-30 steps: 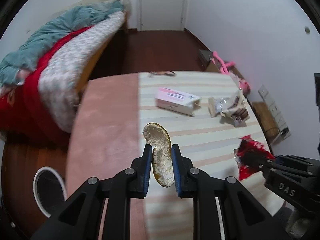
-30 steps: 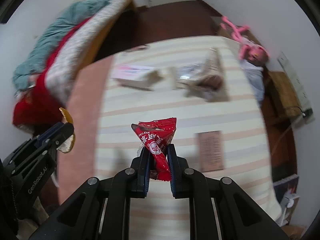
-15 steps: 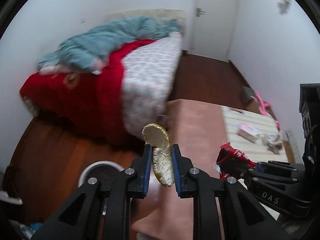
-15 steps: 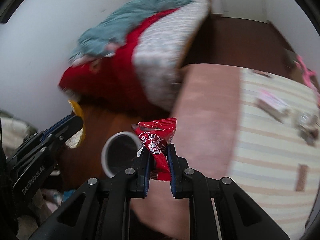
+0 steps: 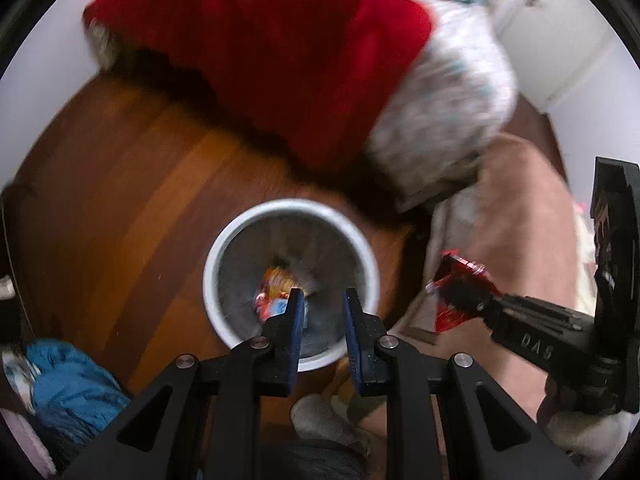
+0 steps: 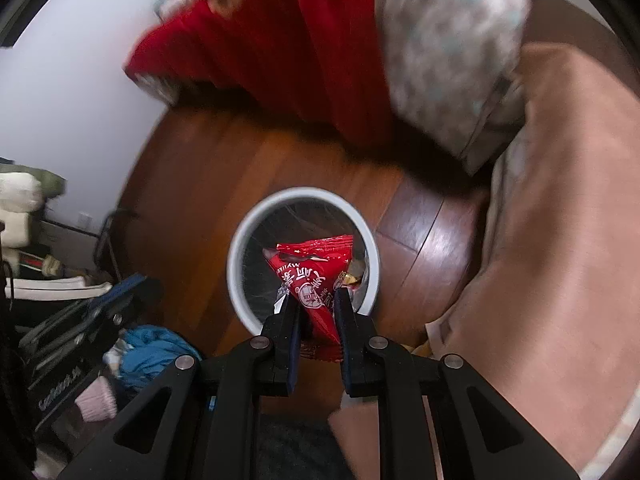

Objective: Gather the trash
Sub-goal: 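Carry the bread slice with the left tool while the right tool carries the candy bag to the bin, then release the bread slice from the left tool while the right tool releases the candy bag into the bin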

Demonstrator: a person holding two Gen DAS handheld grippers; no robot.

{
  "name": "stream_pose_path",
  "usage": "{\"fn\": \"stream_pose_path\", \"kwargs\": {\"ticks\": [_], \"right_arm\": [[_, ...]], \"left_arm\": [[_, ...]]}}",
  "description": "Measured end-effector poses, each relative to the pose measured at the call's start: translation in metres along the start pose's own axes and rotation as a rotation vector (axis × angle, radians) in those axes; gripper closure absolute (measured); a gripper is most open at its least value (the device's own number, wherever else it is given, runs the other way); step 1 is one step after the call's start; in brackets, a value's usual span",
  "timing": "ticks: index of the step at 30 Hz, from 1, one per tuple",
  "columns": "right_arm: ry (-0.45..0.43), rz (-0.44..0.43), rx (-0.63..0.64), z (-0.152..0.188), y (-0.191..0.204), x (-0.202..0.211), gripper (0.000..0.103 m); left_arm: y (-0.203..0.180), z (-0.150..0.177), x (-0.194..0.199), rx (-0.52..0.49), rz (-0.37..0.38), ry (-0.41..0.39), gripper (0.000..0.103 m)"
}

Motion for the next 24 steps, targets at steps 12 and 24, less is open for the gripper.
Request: {"fn": "stream_pose_path", "kwargs": {"ticks": [12,24], "right_arm": [[0.172,0.072,0.013,-0.032,-0.017,-0.132,0.034],[0.151,0.178,0.100,-0.011,-0.018,-0.106,0.000]], "left_arm": [[0.069,0.028,-0.093,0.156,-0.137,0.153,0.013],[0.069,0.027,-0.089,0.138,-0.214,0.114,0.002]]}}
Point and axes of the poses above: each gripper's, at about its wrist camera, not at the fingertips, and x roughly against the way its jaws point, y to its left, z to its underside, the point moved 6 cm from there along -x, roughly the way its jaws point, and after that the axes turned 9 degrees about -z, right-handed, at the moved point
